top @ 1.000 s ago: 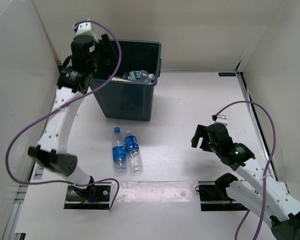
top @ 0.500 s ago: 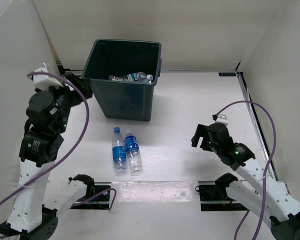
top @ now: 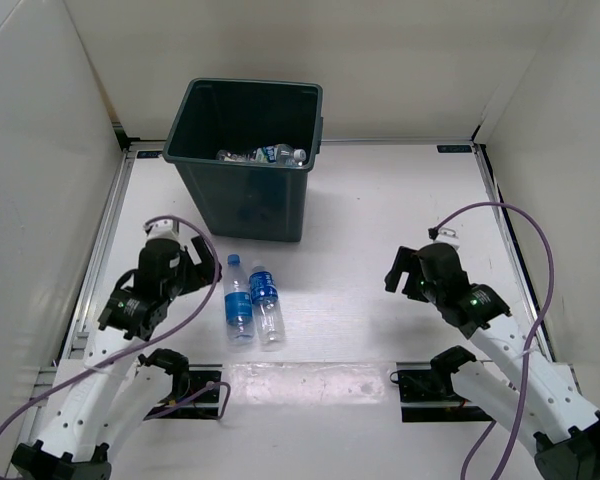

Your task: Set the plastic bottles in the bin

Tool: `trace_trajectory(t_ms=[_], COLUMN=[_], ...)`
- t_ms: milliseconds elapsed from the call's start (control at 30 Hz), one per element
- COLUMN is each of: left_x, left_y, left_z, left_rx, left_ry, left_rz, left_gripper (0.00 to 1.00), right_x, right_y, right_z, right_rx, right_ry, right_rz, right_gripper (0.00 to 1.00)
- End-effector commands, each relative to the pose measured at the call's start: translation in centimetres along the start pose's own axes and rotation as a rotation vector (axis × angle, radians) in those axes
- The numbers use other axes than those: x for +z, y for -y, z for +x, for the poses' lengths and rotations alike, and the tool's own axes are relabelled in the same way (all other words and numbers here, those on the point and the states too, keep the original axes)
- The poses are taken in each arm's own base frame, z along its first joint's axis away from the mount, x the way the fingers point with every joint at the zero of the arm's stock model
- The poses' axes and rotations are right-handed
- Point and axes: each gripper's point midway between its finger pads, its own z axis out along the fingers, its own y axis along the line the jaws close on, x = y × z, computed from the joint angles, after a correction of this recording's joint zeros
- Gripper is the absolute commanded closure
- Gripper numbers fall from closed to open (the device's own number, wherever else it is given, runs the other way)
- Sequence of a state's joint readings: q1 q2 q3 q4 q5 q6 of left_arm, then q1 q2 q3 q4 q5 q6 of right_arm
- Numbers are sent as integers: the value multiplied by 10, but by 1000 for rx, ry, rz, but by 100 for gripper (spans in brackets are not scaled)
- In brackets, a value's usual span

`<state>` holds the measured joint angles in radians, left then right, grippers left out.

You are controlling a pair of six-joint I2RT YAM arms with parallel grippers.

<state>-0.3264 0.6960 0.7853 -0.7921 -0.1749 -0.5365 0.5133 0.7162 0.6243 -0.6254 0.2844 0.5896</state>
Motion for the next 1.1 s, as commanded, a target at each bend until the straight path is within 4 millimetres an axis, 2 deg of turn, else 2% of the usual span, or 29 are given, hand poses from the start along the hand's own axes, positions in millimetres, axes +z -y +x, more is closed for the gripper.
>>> trace_trajectory(t_ms=[0, 67, 100, 200, 400, 533, 867, 1067], left_x=[10, 17, 23, 32, 40, 41, 41, 49], left_y=[-1, 3, 1, 6, 12, 9, 18, 19], left_z=[26, 33, 46, 52, 58, 61, 61, 67], left_rx=[-19, -17, -7, 27, 73, 92, 113, 121], left_ry=[-48, -63, -101, -120, -102, -117, -111, -143], left_rz=[29, 56, 53, 76, 115, 95, 130, 114], left_gripper=[0, 0, 0, 0, 0, 0, 0, 0], right_x=[1, 1, 2, 2, 4, 3, 3, 3], right_y=[-2, -4, -4, -6, -7, -7, -10, -11], right_z=[-5, -5, -3, -3, -1, -1, 0, 1], right_rx=[-4, -5, -13, -31, -37, -37, -56, -77], right_ry=[10, 12, 8, 13, -1, 1, 5, 17], right_rz=[-26, -33, -35, -31, -24, -24, -21, -2], right_gripper=[10, 10, 10, 10, 10, 10, 10, 10])
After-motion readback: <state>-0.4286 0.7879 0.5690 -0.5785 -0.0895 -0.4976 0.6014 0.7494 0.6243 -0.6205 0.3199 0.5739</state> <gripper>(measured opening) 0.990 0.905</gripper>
